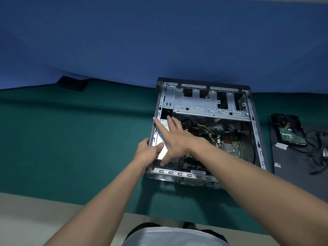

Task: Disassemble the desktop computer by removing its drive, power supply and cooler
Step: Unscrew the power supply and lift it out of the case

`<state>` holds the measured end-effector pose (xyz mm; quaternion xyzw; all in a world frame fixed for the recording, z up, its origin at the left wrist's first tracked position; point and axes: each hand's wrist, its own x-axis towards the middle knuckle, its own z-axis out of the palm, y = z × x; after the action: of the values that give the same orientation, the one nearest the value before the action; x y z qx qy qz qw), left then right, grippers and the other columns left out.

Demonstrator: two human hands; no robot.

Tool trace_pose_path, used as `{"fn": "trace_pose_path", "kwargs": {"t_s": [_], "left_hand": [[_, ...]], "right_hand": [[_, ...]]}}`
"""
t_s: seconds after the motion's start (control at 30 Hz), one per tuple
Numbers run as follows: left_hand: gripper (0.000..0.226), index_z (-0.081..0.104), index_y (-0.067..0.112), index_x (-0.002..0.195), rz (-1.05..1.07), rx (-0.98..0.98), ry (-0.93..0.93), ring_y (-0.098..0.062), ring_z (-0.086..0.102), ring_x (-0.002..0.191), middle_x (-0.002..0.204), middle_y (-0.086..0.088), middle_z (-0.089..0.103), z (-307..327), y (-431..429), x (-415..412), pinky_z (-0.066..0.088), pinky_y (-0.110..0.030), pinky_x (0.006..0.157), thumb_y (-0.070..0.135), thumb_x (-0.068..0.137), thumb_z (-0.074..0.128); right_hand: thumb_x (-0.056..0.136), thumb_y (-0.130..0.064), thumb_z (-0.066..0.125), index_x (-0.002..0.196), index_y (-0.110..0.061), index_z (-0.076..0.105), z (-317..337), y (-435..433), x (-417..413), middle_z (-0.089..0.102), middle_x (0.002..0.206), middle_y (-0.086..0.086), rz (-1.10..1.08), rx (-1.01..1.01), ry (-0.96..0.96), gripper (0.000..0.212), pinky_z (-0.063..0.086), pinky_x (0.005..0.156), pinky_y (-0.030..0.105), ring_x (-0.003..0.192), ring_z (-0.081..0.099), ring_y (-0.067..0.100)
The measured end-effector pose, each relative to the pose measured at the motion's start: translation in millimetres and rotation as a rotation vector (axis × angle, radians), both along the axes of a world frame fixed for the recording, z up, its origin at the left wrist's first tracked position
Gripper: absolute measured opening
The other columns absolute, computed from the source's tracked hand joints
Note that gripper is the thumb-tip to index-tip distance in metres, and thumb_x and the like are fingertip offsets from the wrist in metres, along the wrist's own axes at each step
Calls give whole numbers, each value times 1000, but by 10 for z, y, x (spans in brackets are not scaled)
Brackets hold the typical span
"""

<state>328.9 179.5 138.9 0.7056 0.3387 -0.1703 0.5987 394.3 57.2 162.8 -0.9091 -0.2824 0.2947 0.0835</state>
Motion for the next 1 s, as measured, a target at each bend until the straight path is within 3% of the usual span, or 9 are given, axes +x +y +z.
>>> {"fn": "trace_pose_path", "kwargs": {"t_s": [0.2, 0.53, 0.67, 0.77, 0.8, 0.87, 0.93, 1.0], "left_hand": [[69, 41, 12, 143, -27, 26, 62, -34, 63, 110, 128, -13, 62, 32, 14, 56, 50, -50, 97, 22, 84, 76], [66, 50, 12, 132, -13, 48, 54, -25, 67, 98, 110, -3, 69, 60, -48, 63, 53, -46, 93, 19, 75, 83], [113, 27, 16, 150, -69, 132, 95, -31, 51, 127, 145, -7, 48, 24, -104, 73, 42, -45, 106, 44, 60, 90], [129, 16, 22, 152, -169, 300, 126, -30, 43, 134, 152, -5, 38, 22, -144, 27, 39, -40, 104, 68, 52, 83], [130, 17, 22, 151, -183, 300, 121, -29, 44, 133, 151, -5, 39, 29, -134, 16, 40, -41, 104, 71, 50, 81], [126, 30, 19, 147, -124, 122, 76, -26, 55, 123, 141, -4, 51, 38, -68, -3, 45, -43, 103, 71, 45, 82], [101, 46, 19, 138, -36, -94, 28, -21, 67, 105, 123, -3, 66, 39, -11, -31, 53, -44, 95, 63, 56, 84], [73, 52, 18, 134, -31, -136, -11, -19, 70, 98, 113, -1, 71, 11, 13, -40, 55, -44, 92, 47, 73, 81]], "right_hand": [[45, -48, 82, 137, -48, -30, -60, -4, 57, -3, 151, 14, 45, 12, -57, 145, 42, 96, 56, 139, -6, 38], [42, -47, 79, 140, -47, -22, -90, -168, -28, -3, 150, 11, 27, 134, -105, 142, 42, 95, 58, 138, -6, 36], [43, -48, 79, 141, -48, -20, -83, -351, -28, -8, 151, 8, -6, 156, -77, 140, 45, 94, 53, 138, -4, 35], [46, -52, 79, 144, -49, -10, -84, -463, -31, -13, 151, 0, -15, 167, -39, 132, 45, 94, 54, 139, -7, 31], [47, -55, 80, 144, -48, -6, -73, -468, -26, -13, 151, 0, -14, 164, -32, 130, 43, 95, 55, 139, -7, 31], [46, -61, 81, 143, -47, -3, -46, -455, -17, -12, 151, 0, -13, 151, -14, 130, 39, 98, 57, 140, -8, 30], [44, -67, 80, 142, -49, -2, -31, -473, -12, -12, 152, -1, -33, 148, 13, 129, 35, 101, 58, 141, -10, 27], [51, -74, 73, 142, -49, 4, -17, -520, -9, -9, 153, 2, -87, 191, 70, 118, 29, 105, 58, 142, -13, 24]]}}
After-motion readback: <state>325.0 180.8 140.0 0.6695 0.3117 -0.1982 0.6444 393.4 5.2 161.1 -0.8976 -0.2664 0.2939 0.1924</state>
